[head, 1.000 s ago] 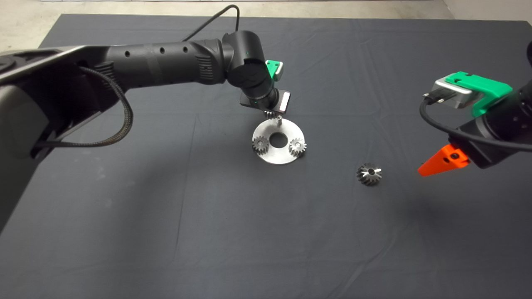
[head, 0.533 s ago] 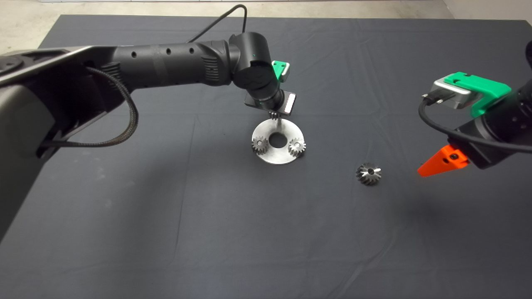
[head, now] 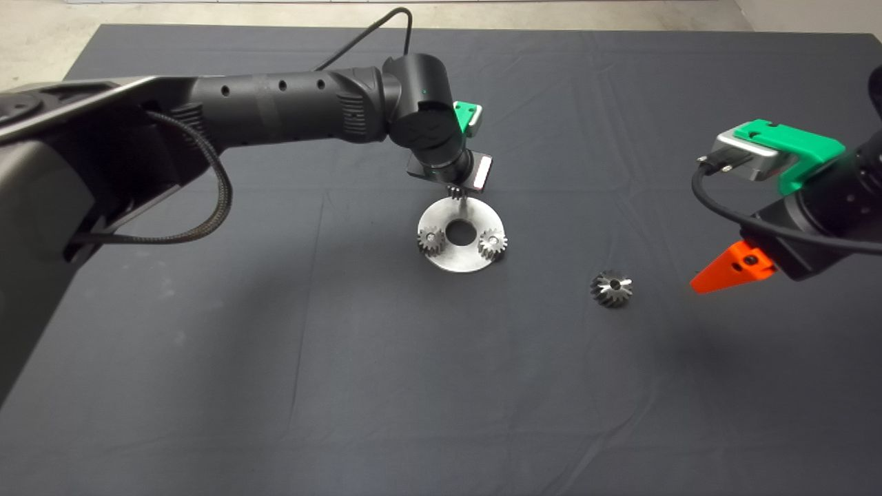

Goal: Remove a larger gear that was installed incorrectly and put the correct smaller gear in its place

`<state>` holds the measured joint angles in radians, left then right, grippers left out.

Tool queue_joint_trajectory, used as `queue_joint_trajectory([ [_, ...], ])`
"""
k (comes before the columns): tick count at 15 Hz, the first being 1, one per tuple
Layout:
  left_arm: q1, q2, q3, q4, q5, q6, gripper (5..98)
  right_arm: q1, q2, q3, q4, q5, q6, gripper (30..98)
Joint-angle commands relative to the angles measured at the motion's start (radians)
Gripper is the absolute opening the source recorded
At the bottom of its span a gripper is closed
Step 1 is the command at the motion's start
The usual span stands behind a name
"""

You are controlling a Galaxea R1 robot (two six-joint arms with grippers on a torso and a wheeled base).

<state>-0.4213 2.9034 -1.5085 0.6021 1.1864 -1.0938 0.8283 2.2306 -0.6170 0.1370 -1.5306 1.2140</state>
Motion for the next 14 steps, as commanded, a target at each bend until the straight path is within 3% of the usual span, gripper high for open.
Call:
queue_joint_trajectory([
  [1,-0.025,0.004,0.027,0.015,-0.001,0.003,35.3,0.014,0.004,0.002,0.036,-0.097,0.007,93.0],
  [11,-0.011,0.006,0.022,0.019,-0.002,0.006,35.4,0.014,0.002,0.002,0.036,-0.097,0.009,93.0],
  [14,-0.010,0.009,0.009,0.019,-0.002,0.031,35.4,0.014,0.002,0.004,0.036,-0.097,0.008,93.0],
])
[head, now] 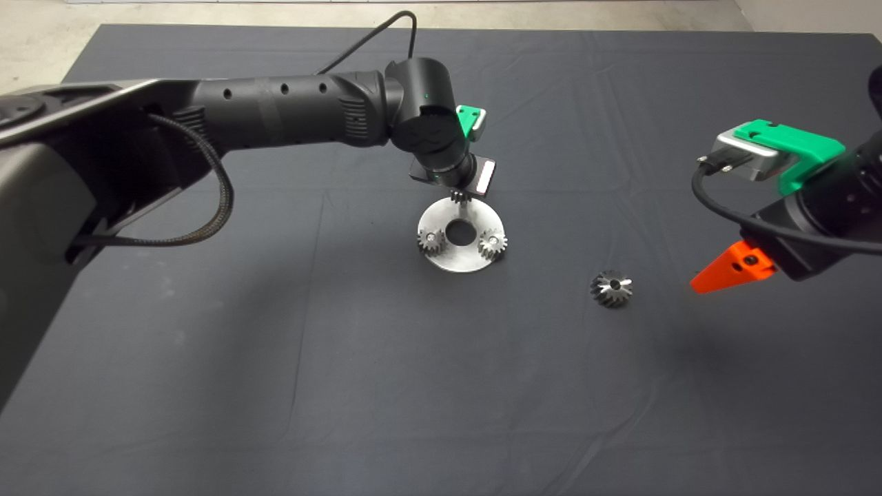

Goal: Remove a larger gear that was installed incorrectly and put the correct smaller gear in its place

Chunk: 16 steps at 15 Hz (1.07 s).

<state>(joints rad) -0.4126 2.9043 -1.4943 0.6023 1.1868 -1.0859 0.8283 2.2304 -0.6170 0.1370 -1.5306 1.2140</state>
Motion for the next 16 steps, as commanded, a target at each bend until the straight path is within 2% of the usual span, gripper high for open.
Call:
queue_joint_trajectory([
  [1,-0.019,0.008,-0.006,0.019,-0.001,0.024,35.4,0.014,0.002,0.004,0.036,-0.097,0.007,93.0],
  [13,-0.017,0.025,-0.029,0.019,-0.001,0.058,35.4,0.014,0.002,0.005,0.036,-0.097,0.009,93.0],
  [16,-0.005,0.025,-0.037,0.019,-0.001,0.060,35.4,0.014,-0.001,0.007,0.036,-0.097,0.009,93.0],
])
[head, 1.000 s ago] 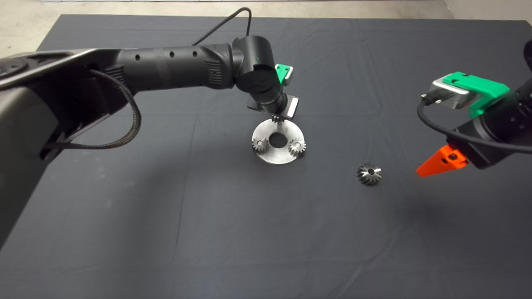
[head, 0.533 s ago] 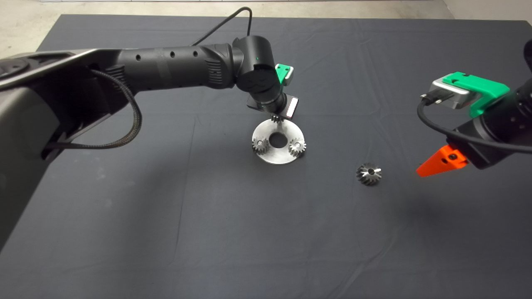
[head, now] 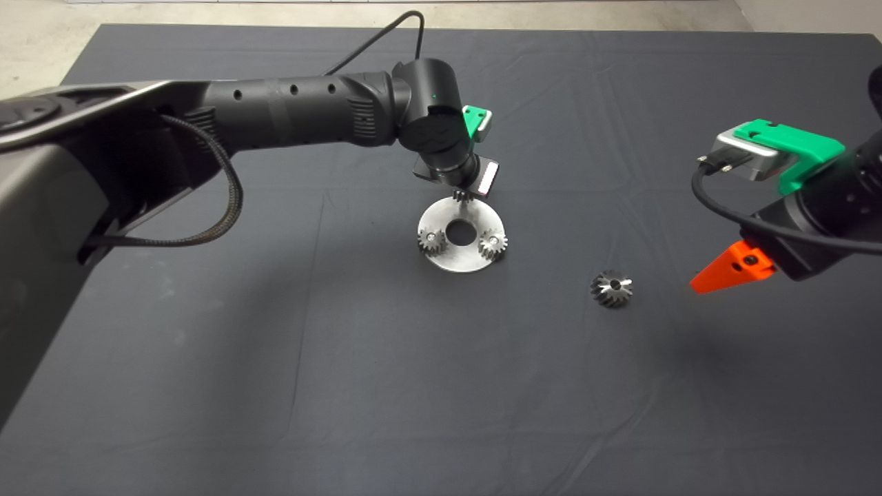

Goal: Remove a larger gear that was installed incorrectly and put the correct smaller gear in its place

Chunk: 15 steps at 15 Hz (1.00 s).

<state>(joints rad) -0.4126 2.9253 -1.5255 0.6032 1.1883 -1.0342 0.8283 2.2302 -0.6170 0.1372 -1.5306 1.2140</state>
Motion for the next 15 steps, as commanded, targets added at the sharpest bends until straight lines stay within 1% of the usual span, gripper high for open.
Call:
queue_joint_trajectory([
  [1,-0.005,0.004,-0.008,0.018,-0.003,0.010,35.4,0.014,0.000,0.007,0.036,-0.097,0.009,93.0],
  [3,0.002,0.004,-0.010,0.018,-0.003,0.020,35.4,0.014,-0.001,0.007,0.036,-0.097,0.009,93.0],
  [7,0.008,0.004,-0.024,0.018,-0.004,0.023,35.4,0.014,-0.004,0.007,0.036,-0.097,0.008,93.0],
  [9,0.008,0.004,-0.030,0.018,-0.006,0.042,35.4,0.014,-0.004,0.007,0.036,-0.097,0.009,93.0],
  [11,0.009,0.005,-0.054,0.018,-0.007,0.049,35.4,0.014,-0.004,0.007,0.036,-0.097,0.009,93.0],
  [15,0.012,0.005,-0.059,0.018,-0.007,0.049,35.5,0.014,0.001,0.007,0.036,-0.095,0.009,93.0],
])
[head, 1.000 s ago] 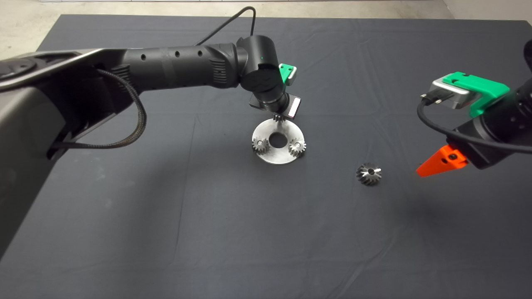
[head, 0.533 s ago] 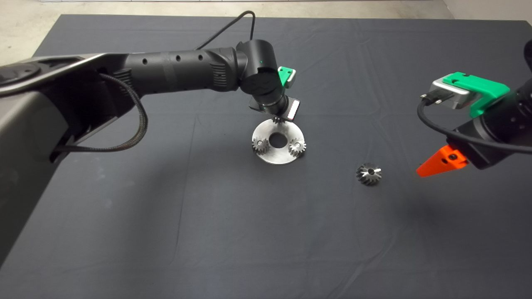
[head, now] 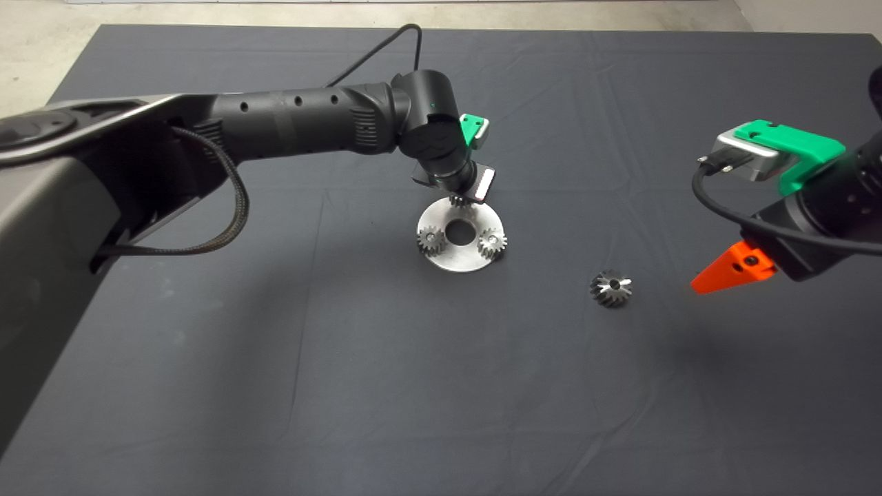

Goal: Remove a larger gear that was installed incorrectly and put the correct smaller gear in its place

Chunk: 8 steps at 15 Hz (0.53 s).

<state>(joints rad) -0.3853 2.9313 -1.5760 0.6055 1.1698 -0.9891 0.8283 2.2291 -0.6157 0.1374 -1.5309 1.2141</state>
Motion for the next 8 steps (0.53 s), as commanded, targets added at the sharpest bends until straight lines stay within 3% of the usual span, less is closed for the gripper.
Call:
queue_joint_trajectory([
  [1,-0.015,0.000,-0.010,0.016,0.011,0.005,35.7,0.014,0.004,0.005,0.036,-0.095,0.009,93.0],
  [8,-0.015,-0.014,0.009,0.011,0.013,0.000,44.0,0.014,-0.002,0.005,0.036,-0.097,0.009,93.0],
])
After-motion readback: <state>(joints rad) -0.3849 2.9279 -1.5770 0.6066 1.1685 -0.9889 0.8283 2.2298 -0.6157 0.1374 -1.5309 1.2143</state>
